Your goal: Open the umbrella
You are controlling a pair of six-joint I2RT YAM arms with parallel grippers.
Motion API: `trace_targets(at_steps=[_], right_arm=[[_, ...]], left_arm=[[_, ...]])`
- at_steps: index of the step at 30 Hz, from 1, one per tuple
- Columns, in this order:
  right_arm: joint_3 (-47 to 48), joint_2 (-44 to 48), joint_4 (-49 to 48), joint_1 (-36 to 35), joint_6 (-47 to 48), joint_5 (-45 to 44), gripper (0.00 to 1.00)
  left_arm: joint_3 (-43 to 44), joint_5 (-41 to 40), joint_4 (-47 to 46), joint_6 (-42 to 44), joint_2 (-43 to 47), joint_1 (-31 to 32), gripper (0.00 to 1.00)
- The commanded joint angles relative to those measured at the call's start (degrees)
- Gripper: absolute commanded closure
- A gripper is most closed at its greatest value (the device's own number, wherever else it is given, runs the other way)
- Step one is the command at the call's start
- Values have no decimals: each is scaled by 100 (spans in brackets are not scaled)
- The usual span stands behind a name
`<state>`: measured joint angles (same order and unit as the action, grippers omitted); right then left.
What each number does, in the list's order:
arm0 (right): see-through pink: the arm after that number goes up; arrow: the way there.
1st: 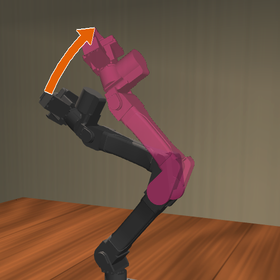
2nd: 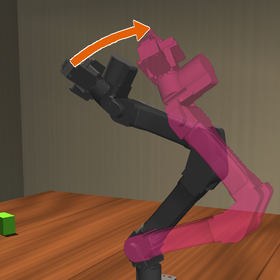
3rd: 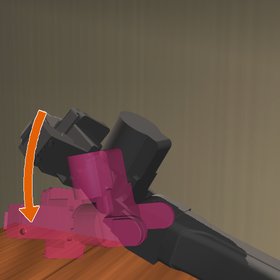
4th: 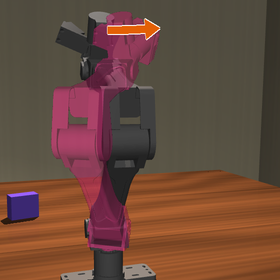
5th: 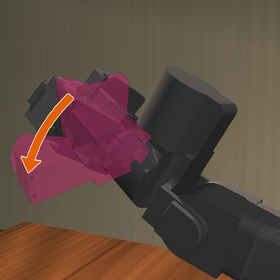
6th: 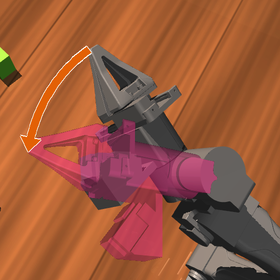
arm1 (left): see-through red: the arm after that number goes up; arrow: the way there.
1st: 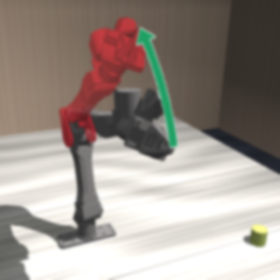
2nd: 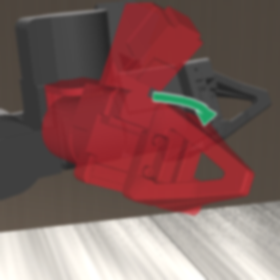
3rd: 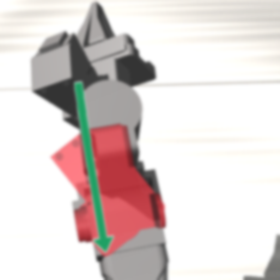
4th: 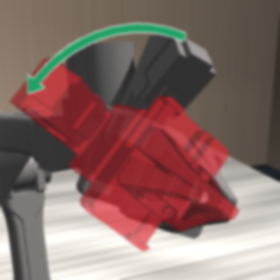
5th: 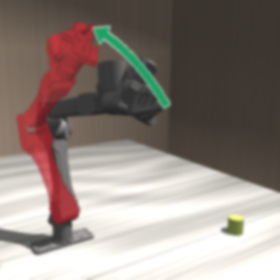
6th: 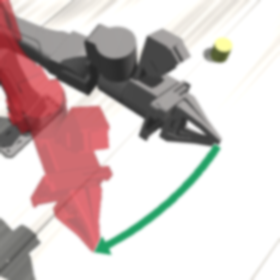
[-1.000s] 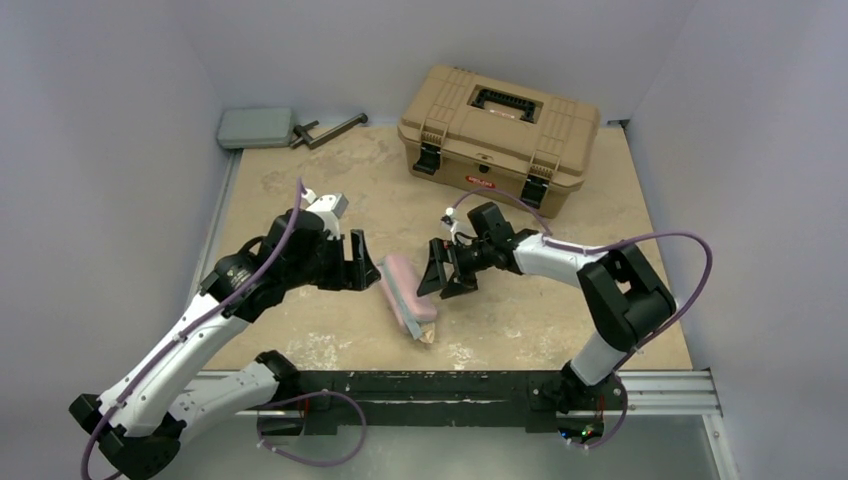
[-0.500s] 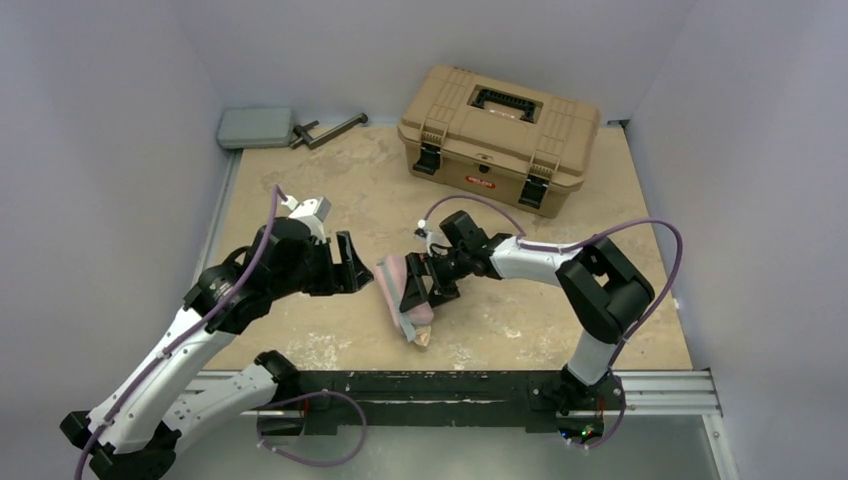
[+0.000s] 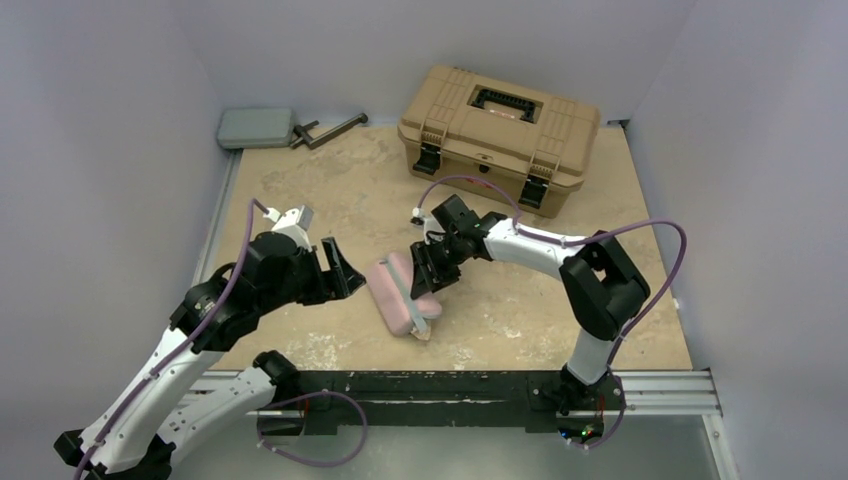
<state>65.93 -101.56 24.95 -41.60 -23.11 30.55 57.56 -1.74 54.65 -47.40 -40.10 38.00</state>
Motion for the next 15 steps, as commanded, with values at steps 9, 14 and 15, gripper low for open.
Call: trace_targets(at_steps=[9,14,15], right_arm=[[1189,446,986,-129,152,81,75],[2255,567,1156,-134,-81,308,74],[2449,560,1150,-129,-164,338,74]], left_arm=[[-68,-131,-259,-118,46,-4,27],[133,-657,55,-21,146,-10,27],[163,-752,148,-17,196,-7,27]])
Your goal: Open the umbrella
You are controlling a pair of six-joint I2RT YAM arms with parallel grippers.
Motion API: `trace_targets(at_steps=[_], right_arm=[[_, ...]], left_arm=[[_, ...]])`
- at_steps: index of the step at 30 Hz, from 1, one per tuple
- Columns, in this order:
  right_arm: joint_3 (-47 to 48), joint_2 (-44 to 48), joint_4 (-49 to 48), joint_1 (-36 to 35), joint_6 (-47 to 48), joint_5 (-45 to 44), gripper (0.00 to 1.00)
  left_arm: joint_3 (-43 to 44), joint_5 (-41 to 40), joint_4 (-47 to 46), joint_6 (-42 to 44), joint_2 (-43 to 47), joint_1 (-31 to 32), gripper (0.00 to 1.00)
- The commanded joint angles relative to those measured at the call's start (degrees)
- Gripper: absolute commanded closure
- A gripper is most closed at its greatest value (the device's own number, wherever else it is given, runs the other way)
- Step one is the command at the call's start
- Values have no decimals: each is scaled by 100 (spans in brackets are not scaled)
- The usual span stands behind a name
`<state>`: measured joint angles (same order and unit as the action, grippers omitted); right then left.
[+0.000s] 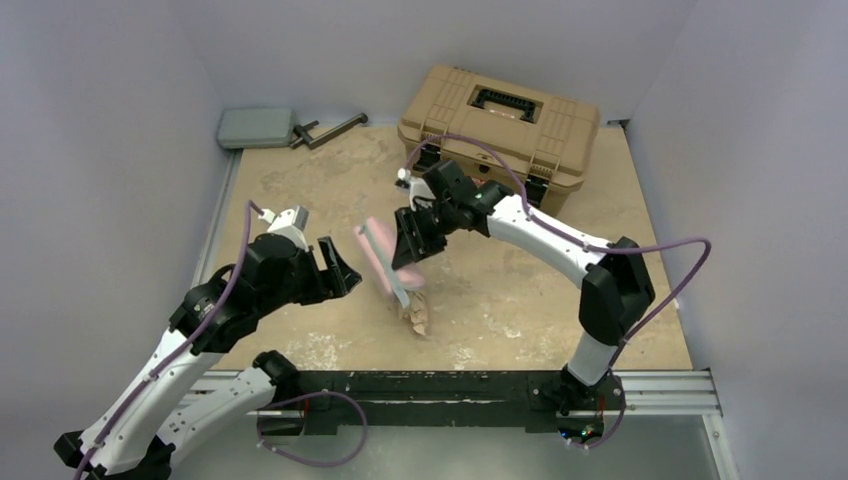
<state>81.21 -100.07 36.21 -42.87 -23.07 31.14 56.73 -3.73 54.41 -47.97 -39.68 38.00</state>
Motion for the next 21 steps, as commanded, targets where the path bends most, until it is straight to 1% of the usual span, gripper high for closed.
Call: trace_targets(at_steps=[1,5,8,11,13,17,21], right_arm=[[1078,398,-30,-14,-276,293,74],[1518,255,-419,-10,-698,425,73],[1592,73,-835,-6,-1079,494,73],[1724,-213,-945,-3,-1276,457,73],[1825,-372,-953,-10,-1396,270,73],[2340,-836,-513,-6,-1347,-279,73],[2989,-1417,-315,-6,-1407,-266,73]], left_arm=[[298,-786,273,50,206,-5,27],[404,-1290,605,89,462,-7,26],[405,-1552,859,34,647,-7,26],[393,-1723,1081,-21,821,-7,26],[385,-1800,1227,-73,887,-4,26],[346,-1877,1440,-138,1056,-11,26],[184,-1916,1467,-231,1273,-6,26]])
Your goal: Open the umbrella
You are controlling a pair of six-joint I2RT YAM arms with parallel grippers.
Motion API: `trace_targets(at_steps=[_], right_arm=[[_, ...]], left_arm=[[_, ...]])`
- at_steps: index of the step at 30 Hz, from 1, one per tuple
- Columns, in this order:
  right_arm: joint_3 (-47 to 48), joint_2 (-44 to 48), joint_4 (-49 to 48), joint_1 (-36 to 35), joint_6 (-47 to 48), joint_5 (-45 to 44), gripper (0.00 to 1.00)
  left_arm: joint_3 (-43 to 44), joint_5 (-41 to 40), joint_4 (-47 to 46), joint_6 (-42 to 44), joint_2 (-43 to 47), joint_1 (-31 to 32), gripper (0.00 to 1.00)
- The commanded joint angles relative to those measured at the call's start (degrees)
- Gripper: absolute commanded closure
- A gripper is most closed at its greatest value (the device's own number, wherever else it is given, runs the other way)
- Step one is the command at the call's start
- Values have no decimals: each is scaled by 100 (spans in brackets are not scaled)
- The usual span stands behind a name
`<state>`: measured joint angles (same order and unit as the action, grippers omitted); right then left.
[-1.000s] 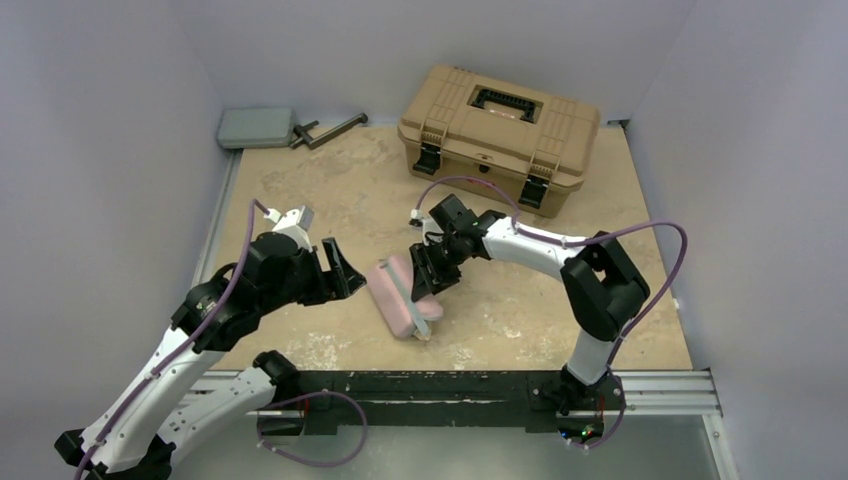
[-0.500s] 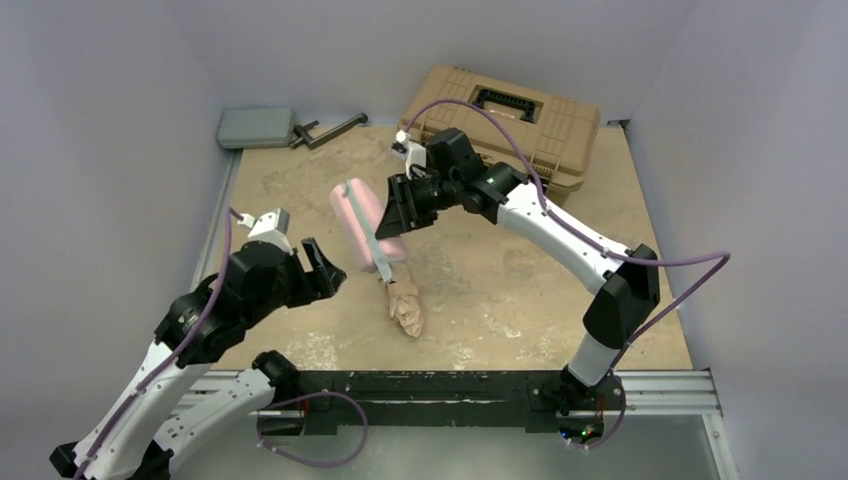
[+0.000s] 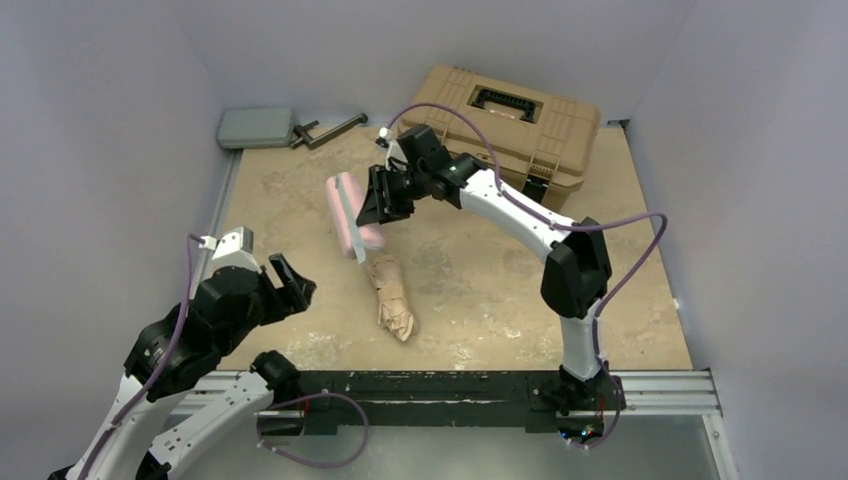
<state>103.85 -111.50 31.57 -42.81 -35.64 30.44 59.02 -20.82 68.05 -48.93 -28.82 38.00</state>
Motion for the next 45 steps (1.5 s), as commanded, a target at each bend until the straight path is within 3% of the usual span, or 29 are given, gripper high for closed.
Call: trace_targets(at_steps=[1,3,6,7,10,15,17,20,24,27,34,40,45], right_arm=[[969,-448,244,-9,-190,-203,72],[1549,-806,529,-15,-233,-264,64],[2370,-1111,583,-29,-196,176,16],[2407,-1091,298,-36,-213,459,9],[1974,-621,-906,-75,-559,1290,2],[1007,295,-2033,-84,-947,1753,2],[681,620,-1677,-72,-662,1615,2],[556,737,216,-60,317,16,2],[-70,691,1668,-57,1074,-1361,2],[-743,746,1810,-72,1239,-1682,8],[-2237,975,1089,-70,1236,-1237,13],[-1800,442,985,-74,1353,-1119,7],[-704,-185,1057,-168,1461,-866,12]], left_arm=[[-70,-217,107,-162,226,-10,26],[-92,-229,127,-174,270,-11,26],[-95,-262,171,-170,272,-4,26],[-96,-267,173,-150,264,-10,26],[-142,-297,96,-85,241,-10,26],[-189,-249,-227,75,47,-9,26],[-183,-169,-352,166,-105,-4,26],[-162,-60,-518,271,-316,-3,26],[-171,25,-672,305,-512,-3,26],[-158,75,-731,340,-602,-8,26],[-188,397,-798,450,-717,-8,24],[-249,683,-656,295,-783,-10,24],[-232,763,-501,126,-708,-3,24]])
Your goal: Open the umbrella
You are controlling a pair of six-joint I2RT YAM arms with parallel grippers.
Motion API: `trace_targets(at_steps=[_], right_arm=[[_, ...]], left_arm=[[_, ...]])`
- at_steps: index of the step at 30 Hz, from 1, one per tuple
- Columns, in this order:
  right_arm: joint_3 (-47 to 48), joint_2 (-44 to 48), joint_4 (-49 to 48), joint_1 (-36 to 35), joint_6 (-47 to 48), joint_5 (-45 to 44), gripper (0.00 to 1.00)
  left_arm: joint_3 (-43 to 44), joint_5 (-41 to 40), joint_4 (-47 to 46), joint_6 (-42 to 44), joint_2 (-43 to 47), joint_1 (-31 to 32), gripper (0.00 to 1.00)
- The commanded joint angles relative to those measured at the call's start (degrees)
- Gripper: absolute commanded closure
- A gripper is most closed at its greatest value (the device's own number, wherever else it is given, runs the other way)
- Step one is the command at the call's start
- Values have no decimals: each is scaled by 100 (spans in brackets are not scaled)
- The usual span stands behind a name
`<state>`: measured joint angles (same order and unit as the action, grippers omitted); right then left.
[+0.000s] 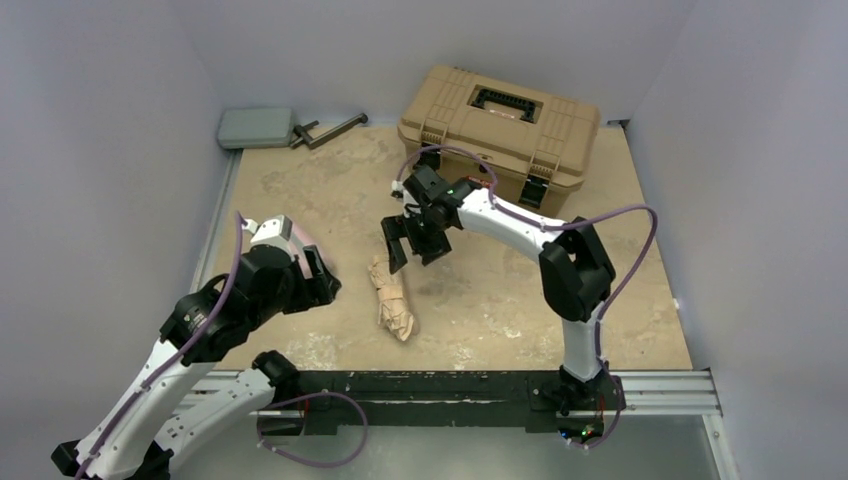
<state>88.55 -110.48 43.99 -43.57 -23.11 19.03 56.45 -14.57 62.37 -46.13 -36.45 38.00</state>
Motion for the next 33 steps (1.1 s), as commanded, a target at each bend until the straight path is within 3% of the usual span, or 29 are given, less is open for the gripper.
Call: trace_targets(at_steps=[1,2,7,9,14,18,22,26,33], right_arm=[[919,-365,-241,-129,242,364,16],[1096,-460,-311,-160,245,490,19],[1566,-1163,-590,-296,-57,1262,69],[1756,-1424,-670,-441,-148,1379,76],[2181,-2005,-775,-741,-345,1324,83],[2634,-2436,-362,-737,-628,636,99],[2882,-2582,38,-636,-542,-34,100],[2045,-2244,79,-301,-447,-332,100],[-11,-815,-294,477,-166,-716,100]], left_arm=[[38,114,133,-195,88,-6,24],[52,69,211,-245,125,-6,24],[33,-159,512,-486,449,-8,24],[47,-221,645,-558,562,-11,24],[65,-292,975,-807,796,-9,24],[122,-308,1184,-972,955,-4,25],[149,-269,1373,-1052,1107,-12,25],[139,-231,1428,-1048,1200,-7,25],[-17,-14,1079,-917,1089,-5,25]])
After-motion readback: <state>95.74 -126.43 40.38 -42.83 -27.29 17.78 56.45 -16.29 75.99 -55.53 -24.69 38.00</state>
